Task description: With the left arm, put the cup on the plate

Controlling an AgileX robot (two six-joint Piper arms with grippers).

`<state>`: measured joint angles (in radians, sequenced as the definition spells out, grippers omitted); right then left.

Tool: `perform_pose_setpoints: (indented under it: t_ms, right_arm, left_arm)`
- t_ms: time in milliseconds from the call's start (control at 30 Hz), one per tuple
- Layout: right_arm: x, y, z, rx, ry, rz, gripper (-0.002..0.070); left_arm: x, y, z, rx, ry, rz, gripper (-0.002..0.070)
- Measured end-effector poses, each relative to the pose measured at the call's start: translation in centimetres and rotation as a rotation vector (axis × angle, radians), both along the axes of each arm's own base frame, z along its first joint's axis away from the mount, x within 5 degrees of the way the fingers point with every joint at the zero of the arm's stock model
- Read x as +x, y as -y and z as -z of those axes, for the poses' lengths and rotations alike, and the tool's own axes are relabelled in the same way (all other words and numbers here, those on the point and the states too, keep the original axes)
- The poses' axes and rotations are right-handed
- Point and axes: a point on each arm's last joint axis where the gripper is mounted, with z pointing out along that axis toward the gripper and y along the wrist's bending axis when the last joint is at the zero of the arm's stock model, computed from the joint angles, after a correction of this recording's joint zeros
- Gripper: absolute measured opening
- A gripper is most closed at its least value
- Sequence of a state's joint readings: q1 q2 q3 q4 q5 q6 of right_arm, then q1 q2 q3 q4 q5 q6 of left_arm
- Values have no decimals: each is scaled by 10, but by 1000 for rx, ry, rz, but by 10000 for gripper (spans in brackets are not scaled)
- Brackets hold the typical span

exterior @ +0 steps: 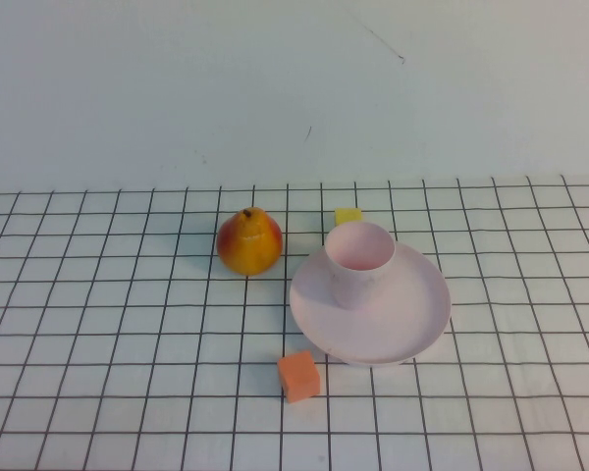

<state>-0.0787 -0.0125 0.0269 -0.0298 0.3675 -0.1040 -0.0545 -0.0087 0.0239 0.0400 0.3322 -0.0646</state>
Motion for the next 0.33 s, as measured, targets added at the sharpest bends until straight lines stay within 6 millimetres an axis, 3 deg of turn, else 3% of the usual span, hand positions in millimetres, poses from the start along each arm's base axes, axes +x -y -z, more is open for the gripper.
perform_pose_setpoints:
  t_ms: [333]
  right_arm:
    - [0, 0, 0, 0, 0, 0, -2]
  left_arm:
    - [0, 0, -1, -13, 8, -2, -2]
